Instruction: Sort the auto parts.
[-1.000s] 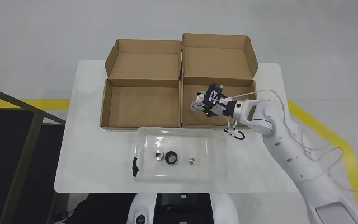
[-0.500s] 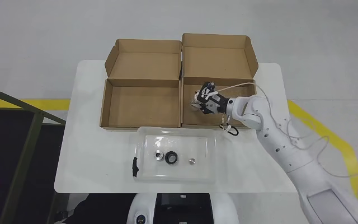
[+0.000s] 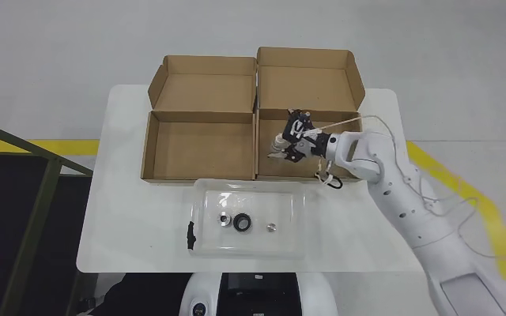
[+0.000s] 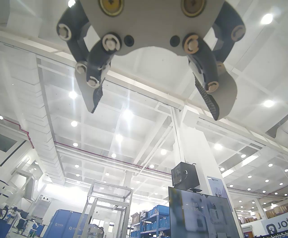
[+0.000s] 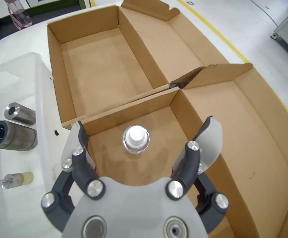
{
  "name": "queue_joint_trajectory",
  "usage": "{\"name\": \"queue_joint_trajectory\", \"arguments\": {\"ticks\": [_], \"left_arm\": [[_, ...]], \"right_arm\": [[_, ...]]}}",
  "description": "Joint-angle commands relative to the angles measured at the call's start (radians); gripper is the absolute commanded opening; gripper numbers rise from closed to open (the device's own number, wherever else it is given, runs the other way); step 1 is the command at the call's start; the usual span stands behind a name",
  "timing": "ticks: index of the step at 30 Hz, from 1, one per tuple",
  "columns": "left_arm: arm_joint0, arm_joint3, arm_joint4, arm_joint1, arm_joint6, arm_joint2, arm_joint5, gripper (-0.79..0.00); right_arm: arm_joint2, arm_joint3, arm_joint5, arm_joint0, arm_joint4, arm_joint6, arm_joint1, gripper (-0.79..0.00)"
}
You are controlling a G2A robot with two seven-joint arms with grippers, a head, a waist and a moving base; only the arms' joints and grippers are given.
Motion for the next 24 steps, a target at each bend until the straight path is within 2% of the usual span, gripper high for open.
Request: {"name": "queue_joint_trajectory", "arguments": {"ticks": [1, 6, 12, 24], "left_arm": [[0.0, 0.0, 0.0, 0.0, 0.0, 0.0, 0.0, 0.0], [0.0, 0.0, 0.0, 0.0, 0.0, 0.0, 0.0, 0.0], [0.0, 0.0, 0.0, 0.0, 0.0, 0.0, 0.0, 0.0], [0.0, 0.0, 0.0, 0.0, 0.0, 0.0, 0.0, 0.0]], "right_arm": [[0.039, -0.076, -0.021, -0.034, 0.004, 0.023, 0.014, 0.0], [0.118, -0.265, -0.073, -0.146, 0.015, 0.091, 0.045, 0.0], [0.157, -0.451, -0.133, -0.276, -0.002, 0.174, 0.071, 0.0], [0.162, -0.611, -0.186, -0.442, -0.129, 0.252, 0.1, 0.0]]}}
